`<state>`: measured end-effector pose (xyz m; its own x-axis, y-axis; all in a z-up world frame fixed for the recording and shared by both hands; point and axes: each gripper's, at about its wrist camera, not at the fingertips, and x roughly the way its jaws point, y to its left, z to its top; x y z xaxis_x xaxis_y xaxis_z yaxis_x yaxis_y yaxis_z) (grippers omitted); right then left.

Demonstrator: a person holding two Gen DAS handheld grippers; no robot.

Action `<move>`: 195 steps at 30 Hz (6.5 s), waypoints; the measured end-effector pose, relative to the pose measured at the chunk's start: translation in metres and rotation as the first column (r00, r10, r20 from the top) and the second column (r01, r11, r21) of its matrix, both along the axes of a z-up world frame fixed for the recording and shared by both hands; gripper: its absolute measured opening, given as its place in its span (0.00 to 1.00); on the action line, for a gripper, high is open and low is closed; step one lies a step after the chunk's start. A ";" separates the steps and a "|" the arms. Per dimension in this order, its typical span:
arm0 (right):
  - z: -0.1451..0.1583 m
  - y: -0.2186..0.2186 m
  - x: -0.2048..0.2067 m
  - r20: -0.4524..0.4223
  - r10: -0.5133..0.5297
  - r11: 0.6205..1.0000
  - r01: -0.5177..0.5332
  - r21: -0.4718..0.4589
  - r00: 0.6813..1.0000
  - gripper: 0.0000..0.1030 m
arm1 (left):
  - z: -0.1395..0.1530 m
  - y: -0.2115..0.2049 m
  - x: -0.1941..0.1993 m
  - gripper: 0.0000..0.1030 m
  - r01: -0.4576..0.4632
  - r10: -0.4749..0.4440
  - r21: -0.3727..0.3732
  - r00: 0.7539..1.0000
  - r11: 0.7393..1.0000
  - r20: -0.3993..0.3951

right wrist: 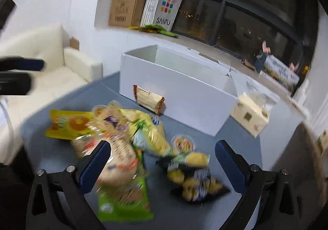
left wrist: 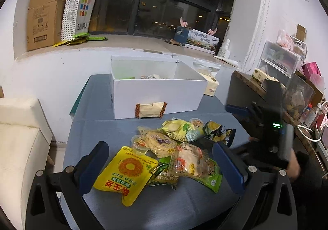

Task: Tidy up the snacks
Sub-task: 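Grasp a yellow-green chip bag with the right tool, then grasp the yellow noodle bag with the left tool while the right tool holds the chip bag, then drop both bags into the white box by opening both tools, then move the right tool down onto a dark chip bag and grasp it, then grasp a white bread pack with the left tool while the right tool holds the chip bag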

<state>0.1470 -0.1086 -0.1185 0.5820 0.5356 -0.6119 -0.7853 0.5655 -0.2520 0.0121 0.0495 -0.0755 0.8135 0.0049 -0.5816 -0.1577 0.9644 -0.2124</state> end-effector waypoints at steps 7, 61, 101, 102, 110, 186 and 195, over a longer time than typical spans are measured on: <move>-0.034 0.063 0.026 0.005 -0.007 0.986 0.008 -0.164 1.000 1.00 | -0.005 0.011 -0.005 1.00 -0.029 0.029 -0.021 1.000 0.999 -0.002; 0.035 -0.075 0.015 -0.386 0.090 0.919 0.073 0.388 0.918 0.34 | -0.032 0.053 0.005 0.43 0.160 -0.151 0.055 0.979 0.986 -0.133; 0.071 0.037 0.263 -0.403 -0.297 0.868 0.421 0.265 0.866 1.00 | 0.024 0.135 0.245 1.00 -0.151 0.144 -0.114 0.987 0.982 -0.069; 0.073 0.036 0.260 -0.403 -0.289 0.867 0.416 0.274 0.868 1.00 | 0.028 0.133 0.241 1.00 -0.142 0.137 -0.104 0.989 0.984 -0.058; 0.105 0.016 0.197 -0.305 -0.184 0.899 0.285 0.332 0.934 1.00 | 0.067 0.095 0.181 1.00 -0.041 0.044 -0.034 0.996 0.999 0.078; -0.022 -0.110 0.078 -0.551 -0.140 0.856 0.380 0.351 0.823 0.50 | -0.020 -0.053 0.044 1.00 0.171 -0.151 0.149 0.979 0.974 -0.134; 0.021 -0.142 0.047 -0.459 -0.149 0.827 0.365 0.429 0.876 0.50 | -0.072 -0.108 0.097 1.00 0.289 -0.175 0.337 0.927 0.896 -0.331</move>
<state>0.1943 -0.2503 -0.0980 0.5120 0.6884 -0.5137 -0.5613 0.7209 0.4066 0.1089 -0.0586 -0.1478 0.6177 0.0997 -0.7801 0.0825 0.9782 0.1904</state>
